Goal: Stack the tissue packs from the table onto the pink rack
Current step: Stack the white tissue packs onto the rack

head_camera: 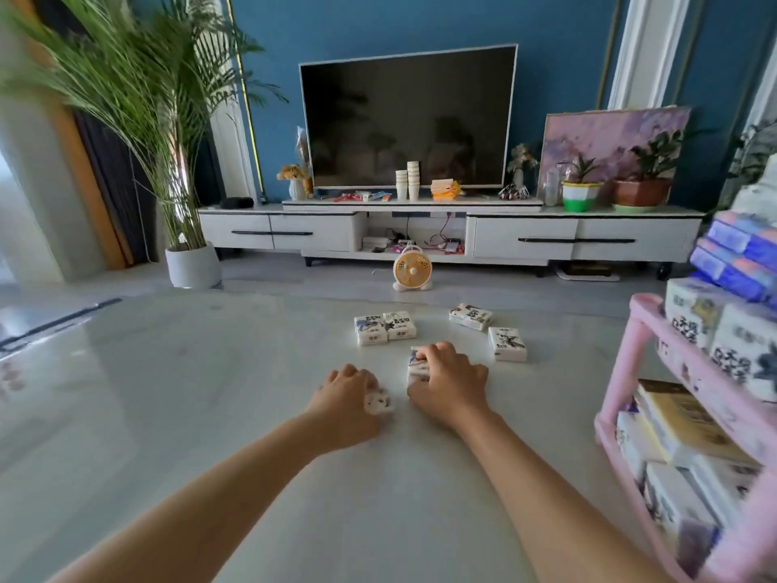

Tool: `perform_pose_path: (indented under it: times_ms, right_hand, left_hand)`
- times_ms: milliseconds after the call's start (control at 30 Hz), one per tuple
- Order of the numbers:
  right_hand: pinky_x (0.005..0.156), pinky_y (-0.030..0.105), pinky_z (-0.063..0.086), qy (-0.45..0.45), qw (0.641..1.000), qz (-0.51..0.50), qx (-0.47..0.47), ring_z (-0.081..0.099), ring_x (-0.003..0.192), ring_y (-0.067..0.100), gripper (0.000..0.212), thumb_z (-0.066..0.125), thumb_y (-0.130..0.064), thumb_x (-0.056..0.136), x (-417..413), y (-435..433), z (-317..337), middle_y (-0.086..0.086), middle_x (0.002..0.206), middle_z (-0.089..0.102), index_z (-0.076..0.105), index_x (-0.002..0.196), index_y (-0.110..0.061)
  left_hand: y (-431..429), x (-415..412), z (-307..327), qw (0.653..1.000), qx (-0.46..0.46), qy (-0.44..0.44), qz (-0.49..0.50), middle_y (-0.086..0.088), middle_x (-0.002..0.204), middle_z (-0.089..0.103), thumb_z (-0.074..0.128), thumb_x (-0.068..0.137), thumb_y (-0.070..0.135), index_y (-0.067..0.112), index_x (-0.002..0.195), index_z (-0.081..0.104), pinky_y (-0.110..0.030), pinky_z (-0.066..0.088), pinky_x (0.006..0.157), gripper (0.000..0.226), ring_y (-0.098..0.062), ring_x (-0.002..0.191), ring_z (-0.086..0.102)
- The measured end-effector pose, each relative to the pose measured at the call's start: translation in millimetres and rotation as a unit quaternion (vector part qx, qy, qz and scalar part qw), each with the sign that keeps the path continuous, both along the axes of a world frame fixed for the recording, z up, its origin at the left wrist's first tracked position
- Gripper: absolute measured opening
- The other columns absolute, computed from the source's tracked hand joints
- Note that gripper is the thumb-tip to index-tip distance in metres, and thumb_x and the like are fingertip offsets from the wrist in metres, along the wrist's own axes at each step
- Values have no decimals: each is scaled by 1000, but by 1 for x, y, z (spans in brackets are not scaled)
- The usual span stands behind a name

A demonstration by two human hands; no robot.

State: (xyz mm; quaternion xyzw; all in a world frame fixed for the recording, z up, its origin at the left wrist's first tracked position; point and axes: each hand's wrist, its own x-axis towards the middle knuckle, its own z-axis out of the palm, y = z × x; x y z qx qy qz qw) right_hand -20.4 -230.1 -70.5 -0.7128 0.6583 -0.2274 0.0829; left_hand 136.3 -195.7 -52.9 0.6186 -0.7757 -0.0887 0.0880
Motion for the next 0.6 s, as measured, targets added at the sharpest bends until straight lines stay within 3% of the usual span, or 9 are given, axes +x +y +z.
perform_pose_path:
  times_ms: [133, 200, 267, 333, 400, 467, 500, 600]
  right_hand:
    - [92, 37, 31, 36, 999, 28, 13, 44, 112, 23, 39, 50, -56, 82, 4, 31, 7, 0, 118, 41, 47, 104, -23]
    - [82, 32, 31, 35, 998, 32, -33, 47, 102, 25, 28, 47, -48, 82, 7, 58, 5, 1, 110, 44, 41, 90, -21]
    - [76, 31, 31, 12, 997, 50, -62, 47, 92, 25, 18, 44, -36, 78, 7, 89, 1, 3, 105, 46, 38, 85, -20]
    - [80, 32, 35, -5, 995, 67, -76, 47, 94, 25, 22, 43, -33, 74, 2, 124, -6, 3, 106, 46, 46, 89, -18]
    - [88, 30, 37, -6, 993, 69, -91, 47, 100, 25, 34, 42, -34, 71, -6, 155, -10, 3, 108, 44, 53, 99, -17]
    - [93, 25, 36, -11, 994, 68, -80, 44, 103, 23, 34, 44, -34, 76, -16, 177, -7, 1, 103, 43, 53, 105, -18]
    - [91, 22, 35, -38, 995, 63, -72, 43, 103, 22, 30, 49, -30, 78, -20, 185, -3, 0, 100, 44, 52, 104, -17]
    - [81, 20, 35, -114, 988, 40, -96, 45, 99, 20, 30, 61, -21, 75, -30, 206, 20, 2, 100, 50, 54, 103, -16]
  left_hand:
    - [53, 13, 9, 998, 63, 7, -23, 0, 141, 27, 53, 83, 7, 38, 130, 47, -23, 20, 106, 56, -21, 133, 24]
    - [78, 13, 12, 994, 98, 40, -21, 0, 149, 15, 47, 81, -2, 40, 134, 41, -28, 15, 112, 68, -22, 139, 14]
    - [97, 11, 12, 983, 145, 111, 23, -3, 151, 11, 52, 69, 8, 37, 143, 25, -34, 19, 114, 84, -24, 139, 13]
    - [111, 10, 11, 972, 170, 151, 68, -3, 149, 17, 59, 54, 25, 29, 146, 17, -35, 26, 112, 101, -25, 136, 18]
    - [119, 9, 9, 981, 142, 111, 78, -4, 143, 26, 70, 67, 32, 21, 145, 22, -31, 29, 108, 91, -24, 132, 26]
    - [123, 7, 15, 984, 82, 116, 104, -8, 138, 40, 58, 85, 21, 14, 138, 34, -28, 34, 102, 59, -24, 127, 37]
    - [125, 5, 19, 983, 67, 123, 116, -10, 135, 44, 54, 87, 17, 12, 137, 36, -28, 36, 100, 53, -24, 125, 41]
    - [137, -10, 29, 985, 97, 75, 120, -12, 139, 37, 56, 84, 29, 21, 145, 22, -37, 38, 102, 70, -28, 127, 40]
